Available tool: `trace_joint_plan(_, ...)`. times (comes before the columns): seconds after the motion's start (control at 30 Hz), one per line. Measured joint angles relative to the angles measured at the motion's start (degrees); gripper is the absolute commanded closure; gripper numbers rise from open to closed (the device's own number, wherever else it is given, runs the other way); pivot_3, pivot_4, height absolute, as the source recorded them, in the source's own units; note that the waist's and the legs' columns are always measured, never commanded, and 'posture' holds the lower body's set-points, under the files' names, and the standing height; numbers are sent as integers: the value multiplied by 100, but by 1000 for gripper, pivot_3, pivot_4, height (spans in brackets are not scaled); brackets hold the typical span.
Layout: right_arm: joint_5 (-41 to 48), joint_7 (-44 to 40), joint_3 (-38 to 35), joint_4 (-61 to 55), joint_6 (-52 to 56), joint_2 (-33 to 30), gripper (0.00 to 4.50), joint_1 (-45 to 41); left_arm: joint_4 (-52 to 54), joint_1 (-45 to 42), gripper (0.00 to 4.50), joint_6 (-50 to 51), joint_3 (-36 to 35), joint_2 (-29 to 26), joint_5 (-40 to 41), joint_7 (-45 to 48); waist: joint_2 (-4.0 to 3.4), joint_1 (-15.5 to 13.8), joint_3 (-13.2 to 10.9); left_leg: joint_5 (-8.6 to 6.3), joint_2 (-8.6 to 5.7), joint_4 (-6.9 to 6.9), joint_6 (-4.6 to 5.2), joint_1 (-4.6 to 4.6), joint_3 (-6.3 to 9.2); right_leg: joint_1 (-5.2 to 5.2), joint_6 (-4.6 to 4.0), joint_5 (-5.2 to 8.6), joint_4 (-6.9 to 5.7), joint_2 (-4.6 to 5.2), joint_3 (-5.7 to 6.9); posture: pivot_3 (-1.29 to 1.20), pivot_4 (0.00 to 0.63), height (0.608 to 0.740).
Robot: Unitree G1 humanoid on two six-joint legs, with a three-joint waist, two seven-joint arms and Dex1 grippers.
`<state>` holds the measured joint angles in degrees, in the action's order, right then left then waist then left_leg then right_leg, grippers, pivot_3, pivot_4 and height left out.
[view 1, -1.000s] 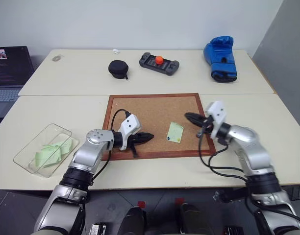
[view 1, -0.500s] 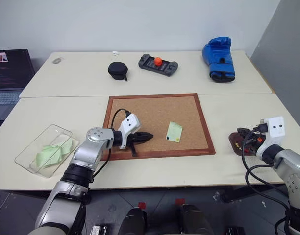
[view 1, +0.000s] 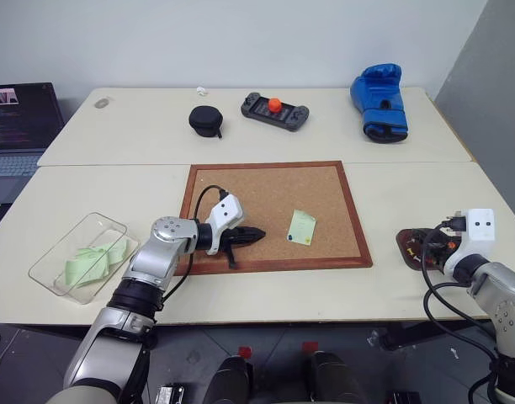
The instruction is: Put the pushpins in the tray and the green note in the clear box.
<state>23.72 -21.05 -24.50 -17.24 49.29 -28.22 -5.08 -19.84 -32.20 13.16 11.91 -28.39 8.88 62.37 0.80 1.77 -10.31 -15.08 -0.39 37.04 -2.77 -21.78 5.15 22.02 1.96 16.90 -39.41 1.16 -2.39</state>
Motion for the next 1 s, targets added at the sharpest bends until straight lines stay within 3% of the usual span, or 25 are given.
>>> trace_joint_plan(0.3,-12,-27,45,91,-194,-113,2421,-3,-5,4,4500,-20,-3,0,-4,2,0,1,0,0,0,0,0,0,0,0,0,0,1,0,0,0,150,740)
trace_joint_plan(0.4,-41,-432,307,60,-561,-415,2421,-1,-7,7,4500,-23,-6,-1,-5,2,-1,6,0,0,-2,0,0,1,-3,0,1,0,2,-1,-1,0,150,740)
trace_joint_plan(0.53,-28,-1510,1047,-189,-1378,-782,2421,-13,-10,11,4500,-15,-9,-9,-5,17,0,9,0,0,-4,-1,0,1,-2,-3,2,0,9,-10,3,0,150,740)
trace_joint_plan(0.7,-264,-2431,2287,-48,-2271,-713,2421,-462,-19,-8,4500,-5,-9,-10,-5,27,1,9,-1,0,-2,1,0,1,1,-8,8,-4,22,-11,5,0,150,740)
trace_joint_plan(1.0,-905,-2770,3309,1395,-3309,-89,2421,-1284,9,-36,4500,60,7,29,-9,40,8,-7,0,0,1,1,-1,-3,13,-14,10,-6,36,0,9,0,150,740)
